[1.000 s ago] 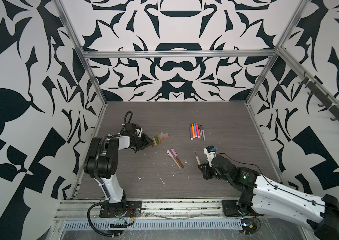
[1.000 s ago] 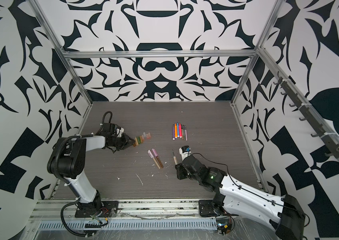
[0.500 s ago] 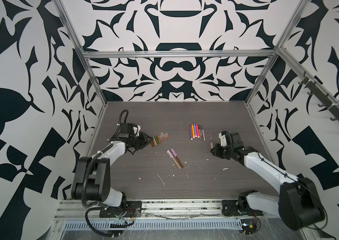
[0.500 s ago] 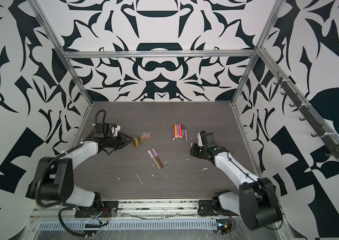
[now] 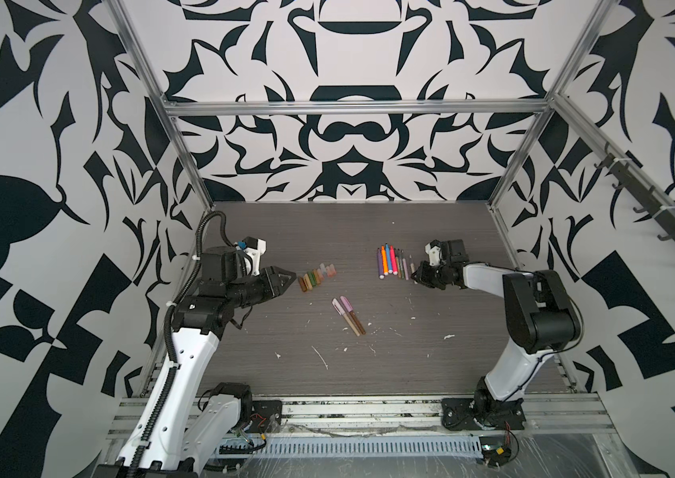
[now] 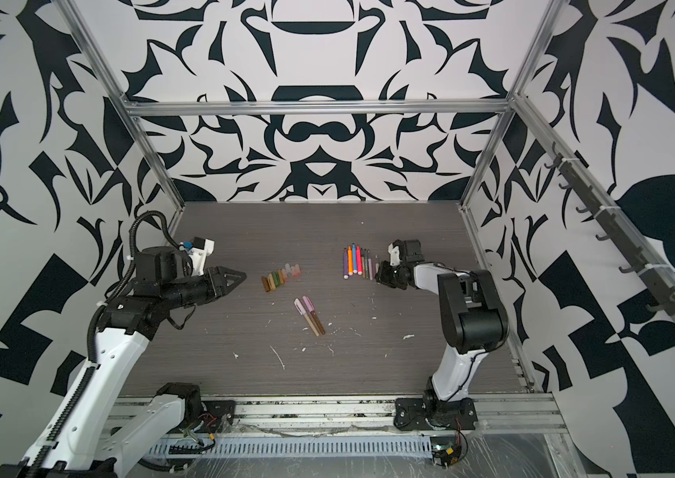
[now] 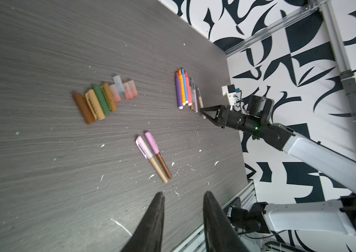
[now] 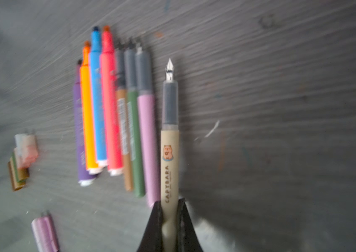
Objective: Open the pen caps
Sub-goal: 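Lay the uncapped pen beside the marker bundle and open the right gripper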
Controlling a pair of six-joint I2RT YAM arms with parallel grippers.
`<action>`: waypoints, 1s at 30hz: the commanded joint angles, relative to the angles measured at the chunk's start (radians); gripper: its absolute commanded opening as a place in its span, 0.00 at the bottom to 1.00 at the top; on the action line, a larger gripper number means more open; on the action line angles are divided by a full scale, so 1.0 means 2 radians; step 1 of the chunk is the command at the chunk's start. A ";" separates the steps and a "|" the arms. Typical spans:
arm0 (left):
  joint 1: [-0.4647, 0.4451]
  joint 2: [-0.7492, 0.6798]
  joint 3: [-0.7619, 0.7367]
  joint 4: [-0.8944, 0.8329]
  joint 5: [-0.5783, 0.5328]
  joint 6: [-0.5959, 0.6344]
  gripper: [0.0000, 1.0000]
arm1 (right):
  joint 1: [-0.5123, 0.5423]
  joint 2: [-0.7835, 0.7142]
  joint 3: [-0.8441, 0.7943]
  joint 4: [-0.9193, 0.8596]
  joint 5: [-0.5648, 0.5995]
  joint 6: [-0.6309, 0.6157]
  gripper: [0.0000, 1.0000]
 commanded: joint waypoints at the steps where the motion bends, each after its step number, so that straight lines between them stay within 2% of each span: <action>1: 0.002 -0.016 -0.014 -0.042 -0.016 0.022 0.34 | -0.012 0.011 0.016 0.017 -0.023 -0.009 0.00; 24: 0.002 -0.006 -0.023 -0.027 -0.009 0.024 0.35 | -0.018 0.051 0.028 0.017 -0.051 -0.013 0.09; 26: 0.002 -0.006 -0.023 -0.026 -0.010 0.024 0.35 | -0.018 0.051 0.027 0.017 -0.052 -0.014 0.16; 28: 0.003 -0.006 -0.023 -0.026 -0.010 0.024 0.35 | -0.018 0.049 0.024 0.020 -0.052 -0.014 0.28; 30: 0.003 -0.006 -0.023 -0.026 -0.010 0.024 0.35 | -0.018 0.046 0.021 0.023 -0.052 -0.013 0.35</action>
